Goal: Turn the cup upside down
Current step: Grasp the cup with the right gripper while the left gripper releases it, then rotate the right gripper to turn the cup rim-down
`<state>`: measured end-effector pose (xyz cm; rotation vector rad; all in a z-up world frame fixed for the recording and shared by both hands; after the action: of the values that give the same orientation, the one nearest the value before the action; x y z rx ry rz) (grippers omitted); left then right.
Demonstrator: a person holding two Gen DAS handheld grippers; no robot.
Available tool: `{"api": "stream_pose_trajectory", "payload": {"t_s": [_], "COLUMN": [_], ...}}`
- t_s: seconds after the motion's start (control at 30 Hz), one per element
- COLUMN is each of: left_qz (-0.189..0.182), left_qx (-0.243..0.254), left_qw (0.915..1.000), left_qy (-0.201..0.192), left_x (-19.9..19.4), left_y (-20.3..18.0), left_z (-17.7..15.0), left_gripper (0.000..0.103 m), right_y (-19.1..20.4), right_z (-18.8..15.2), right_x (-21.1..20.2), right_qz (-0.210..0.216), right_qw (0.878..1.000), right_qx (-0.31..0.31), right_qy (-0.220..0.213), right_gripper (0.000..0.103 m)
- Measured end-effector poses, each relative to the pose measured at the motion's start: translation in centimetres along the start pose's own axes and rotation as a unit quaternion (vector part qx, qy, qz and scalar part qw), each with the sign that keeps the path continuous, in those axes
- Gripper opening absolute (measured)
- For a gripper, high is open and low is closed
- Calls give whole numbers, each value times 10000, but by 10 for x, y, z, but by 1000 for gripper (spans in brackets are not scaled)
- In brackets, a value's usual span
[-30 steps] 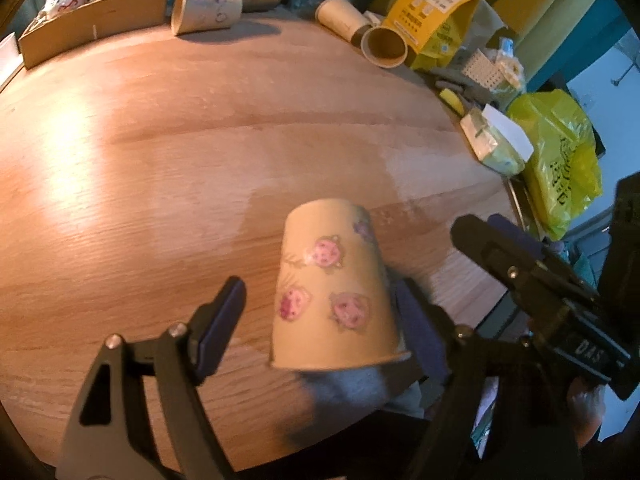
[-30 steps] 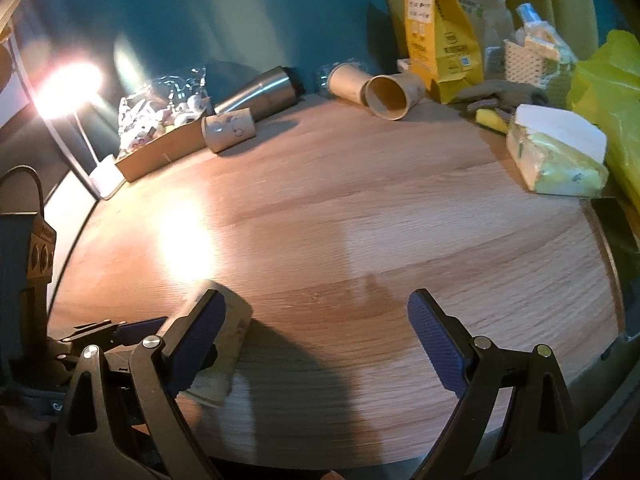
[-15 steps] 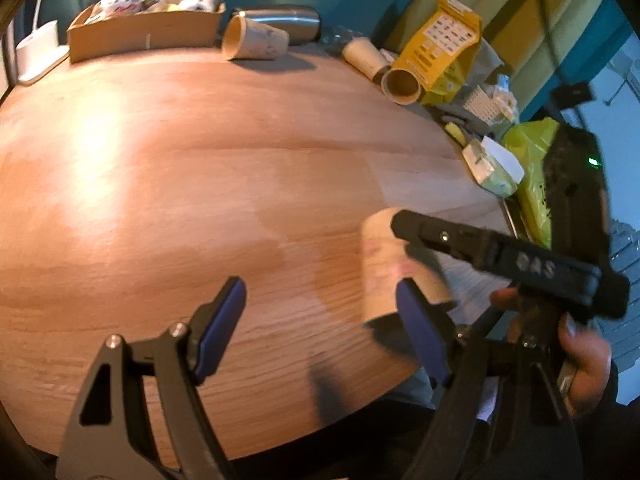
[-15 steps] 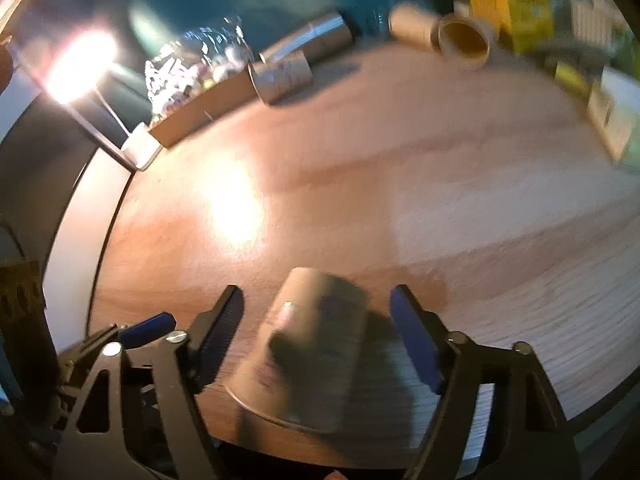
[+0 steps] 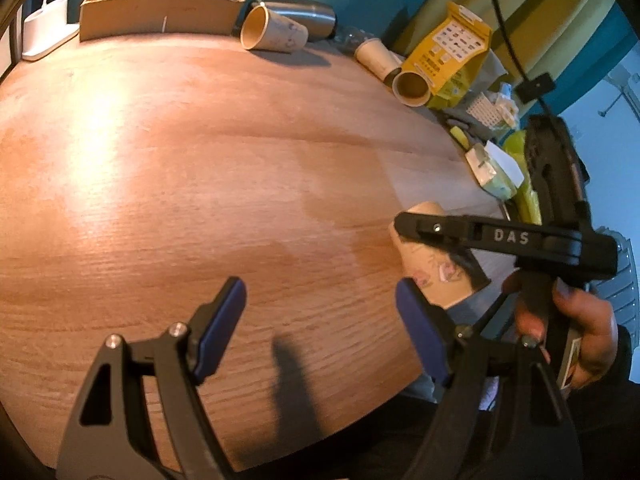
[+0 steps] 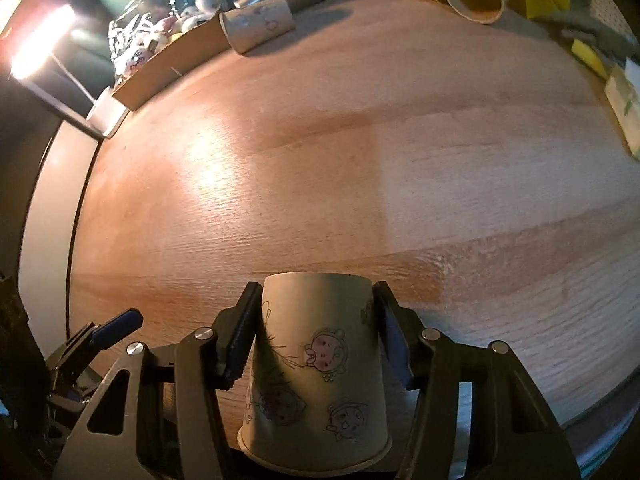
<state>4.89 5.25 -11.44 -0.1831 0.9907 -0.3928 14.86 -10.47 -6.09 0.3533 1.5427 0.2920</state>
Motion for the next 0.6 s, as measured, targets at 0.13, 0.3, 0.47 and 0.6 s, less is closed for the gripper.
{"api": "stream_pose_trajectory", "payload": {"t_s": [0.13,0.3,0.47,0.6], "left_qz": [52,83,141,198], "left_qx": [31,83,50,56], "left_qw": [10000,9998,9996,9996], "left_qy": [-53,-171,-223,-213], "left_x": [0,0,1,3], "left_y": [1,4,4,1], "left_z": [0,0,-4,-5], "left_gripper": [79,79,79,79], "right_y": [14,30,21,13], "right_z": [2,1,-7,-22], "right_x": [-12,-23,-32,-41], "right_qz": [123,-6,238,314], "right_qw": [9986,9807,9541,9373], "right_qx": [-369,-1246,-1530,-1755], "right_qy": [-358,-1510,-2564,-2994], "right_gripper": [59,59,59,59]}}
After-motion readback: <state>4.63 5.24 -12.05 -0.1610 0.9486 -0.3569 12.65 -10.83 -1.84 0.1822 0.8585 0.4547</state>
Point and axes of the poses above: each gripper's, at about its wrist camera, not at the fingertips, and x roughly the way its jaws point, y to its left, z to its top, the point moved 3 cm from there along x, roughly the way its jaws point, and after that the axes turned 14 degrees about x, right-handed, at the moved point
